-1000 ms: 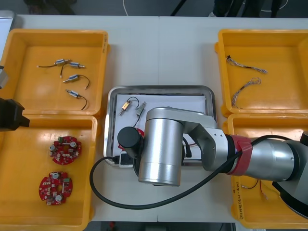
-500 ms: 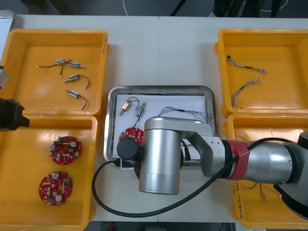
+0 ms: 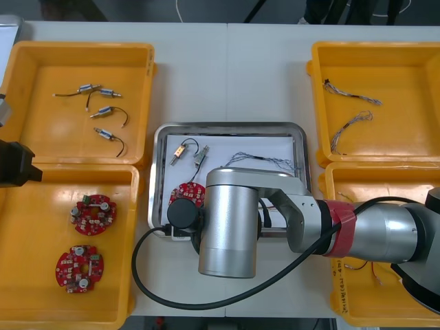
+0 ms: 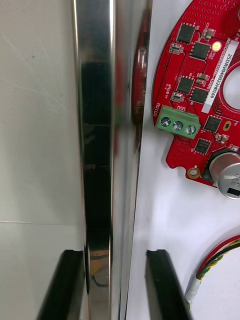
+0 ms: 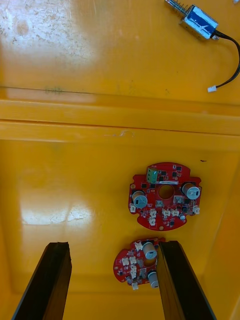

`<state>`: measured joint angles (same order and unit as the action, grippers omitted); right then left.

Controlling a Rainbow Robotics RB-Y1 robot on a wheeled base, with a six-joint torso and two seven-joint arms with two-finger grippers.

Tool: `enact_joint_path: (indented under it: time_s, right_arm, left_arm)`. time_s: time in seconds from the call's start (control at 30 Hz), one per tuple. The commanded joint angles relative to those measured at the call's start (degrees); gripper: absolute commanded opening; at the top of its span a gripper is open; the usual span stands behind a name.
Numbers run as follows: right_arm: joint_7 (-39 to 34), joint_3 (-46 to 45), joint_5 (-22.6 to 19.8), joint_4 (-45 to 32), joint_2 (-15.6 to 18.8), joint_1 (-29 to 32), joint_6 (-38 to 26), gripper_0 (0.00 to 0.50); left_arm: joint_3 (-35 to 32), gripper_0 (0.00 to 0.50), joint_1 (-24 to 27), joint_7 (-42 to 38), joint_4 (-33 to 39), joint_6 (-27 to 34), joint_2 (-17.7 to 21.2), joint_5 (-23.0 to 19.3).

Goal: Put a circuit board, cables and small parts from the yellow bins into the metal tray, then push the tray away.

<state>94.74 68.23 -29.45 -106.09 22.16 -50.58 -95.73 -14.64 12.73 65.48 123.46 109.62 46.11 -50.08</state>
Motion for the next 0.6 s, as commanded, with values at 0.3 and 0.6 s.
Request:
enact_joint_path:
  time_s: [0.3, 0.6]
  right_arm:
    - [0.4, 0.8, 2.0, -0.6, -0.8, -0.1, 0.6, 0.000]
    - [0.9, 0.8, 2.6, -0.6, 0.9, -2.4, 1.0, 0.000]
  left_arm:
    - [-1.7, 0.500, -1.0, 4.1, 1.6, 0.4, 2.5, -0.5]
    - [-1.7, 0.500, -1.0, 4.1, 1.6, 0.4, 2.5, -0.5]
